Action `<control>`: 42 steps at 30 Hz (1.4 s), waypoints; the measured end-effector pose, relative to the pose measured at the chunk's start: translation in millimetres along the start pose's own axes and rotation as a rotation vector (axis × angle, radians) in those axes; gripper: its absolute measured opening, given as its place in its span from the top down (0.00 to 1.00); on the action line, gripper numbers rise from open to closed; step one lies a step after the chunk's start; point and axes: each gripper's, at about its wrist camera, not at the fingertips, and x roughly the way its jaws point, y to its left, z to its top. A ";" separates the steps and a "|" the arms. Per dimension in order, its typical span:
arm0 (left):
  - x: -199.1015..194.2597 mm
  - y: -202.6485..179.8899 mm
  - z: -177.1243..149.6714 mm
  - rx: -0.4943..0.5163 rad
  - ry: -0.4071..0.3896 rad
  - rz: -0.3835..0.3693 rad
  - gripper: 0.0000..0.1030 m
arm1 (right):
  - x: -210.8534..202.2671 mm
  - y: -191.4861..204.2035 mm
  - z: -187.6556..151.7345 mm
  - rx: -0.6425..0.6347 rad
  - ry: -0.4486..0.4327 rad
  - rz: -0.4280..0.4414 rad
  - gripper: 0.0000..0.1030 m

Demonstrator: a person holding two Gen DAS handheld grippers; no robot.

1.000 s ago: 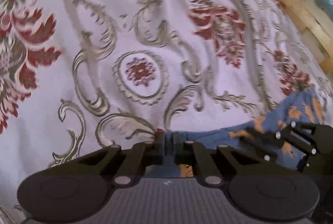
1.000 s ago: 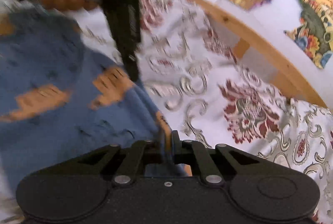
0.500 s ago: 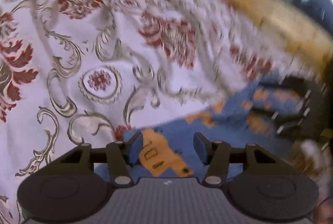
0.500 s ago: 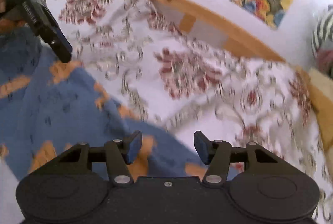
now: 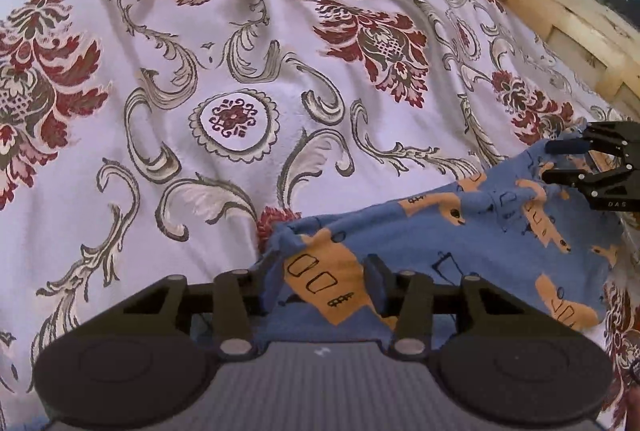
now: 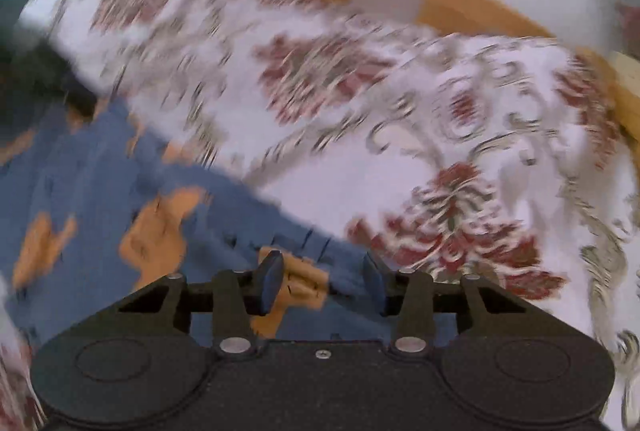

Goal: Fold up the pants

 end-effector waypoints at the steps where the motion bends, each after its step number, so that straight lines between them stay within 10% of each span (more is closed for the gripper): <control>1: -0.1 -0.5 -0.1 -0.001 -0.001 0.002 0.50 | 1.7 -1.6 1.0 -0.012 0.006 0.023 0.58; 9: 0.8 1.2 -2.4 -0.027 -0.007 0.005 0.50 | 12.7 -5.3 3.1 -0.064 0.061 0.042 0.93; 22: -3.8 -1.6 -8.3 -0.069 -0.037 0.032 0.50 | 14.2 4.1 -1.6 -0.049 0.009 -0.161 0.95; 24: -8.3 -1.5 -8.3 -0.087 -0.041 0.029 0.46 | 15.4 8.7 -0.8 -0.023 0.008 -0.204 0.90; 26: -19.8 -0.7 -9.9 -0.093 -0.048 0.016 0.34 | 8.7 11.4 2.7 0.005 -0.008 -0.261 0.62; 30: -60.2 5.6 -24.7 -0.080 -0.109 0.038 0.19 | -16.4 28.1 12.7 0.051 -0.094 -0.340 0.53; 38: -108.1 40.9 -69.1 -0.053 -0.018 0.291 0.26 | 6.9 103.4 8.1 0.009 -0.007 -0.184 0.34; 42: -125.3 49.9 -74.4 -0.067 -0.008 0.268 0.35 | 4.1 95.3 8.3 0.100 -0.018 -0.237 0.24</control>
